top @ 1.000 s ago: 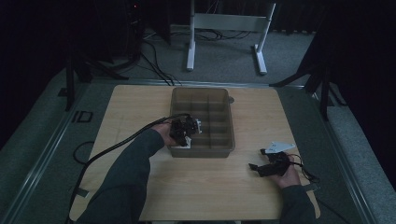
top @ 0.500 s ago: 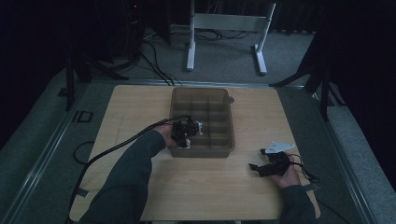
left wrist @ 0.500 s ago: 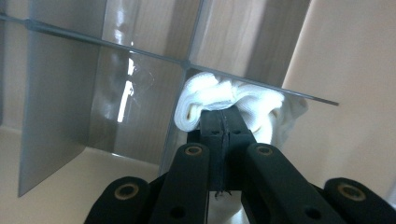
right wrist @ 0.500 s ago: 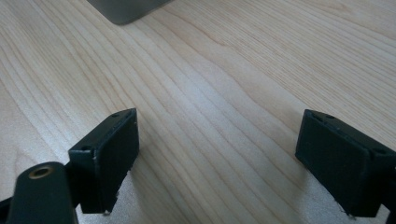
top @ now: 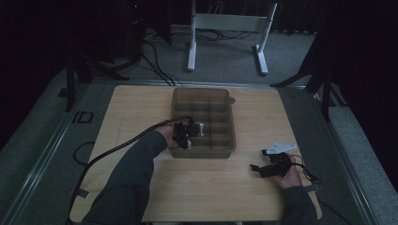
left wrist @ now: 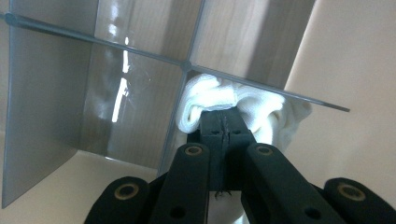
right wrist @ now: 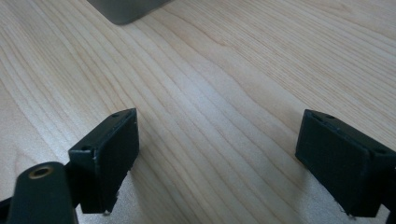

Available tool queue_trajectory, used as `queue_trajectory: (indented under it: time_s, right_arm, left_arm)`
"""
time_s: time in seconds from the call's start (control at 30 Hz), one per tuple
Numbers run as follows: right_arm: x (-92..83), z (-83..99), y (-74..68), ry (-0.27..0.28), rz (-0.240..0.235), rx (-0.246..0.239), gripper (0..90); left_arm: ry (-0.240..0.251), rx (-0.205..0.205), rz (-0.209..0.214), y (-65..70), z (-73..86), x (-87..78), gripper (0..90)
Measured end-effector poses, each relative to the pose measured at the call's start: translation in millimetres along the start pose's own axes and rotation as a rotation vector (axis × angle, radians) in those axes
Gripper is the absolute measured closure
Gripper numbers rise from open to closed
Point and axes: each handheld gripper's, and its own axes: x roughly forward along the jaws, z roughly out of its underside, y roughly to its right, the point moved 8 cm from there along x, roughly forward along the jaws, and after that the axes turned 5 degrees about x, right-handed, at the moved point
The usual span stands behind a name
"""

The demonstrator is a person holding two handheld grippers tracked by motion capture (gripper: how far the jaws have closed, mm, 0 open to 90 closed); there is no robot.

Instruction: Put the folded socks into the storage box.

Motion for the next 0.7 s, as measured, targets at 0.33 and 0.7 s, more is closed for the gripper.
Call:
queue_trajectory:
  time_s: [0.33,0.7]
  right_arm:
    - [0.0,0.0,0.0,0.000,0.000,0.000,13.0]
    - [-0.1,0.1,-0.2,0.000,0.000,0.000,13.0]
  left_arm:
    - [0.024,0.009,-0.018,2.6,3.2,-14.8,83.8]
    - [0.117,-0.032,-0.071,-1.0,13.8,-52.7,73.7]
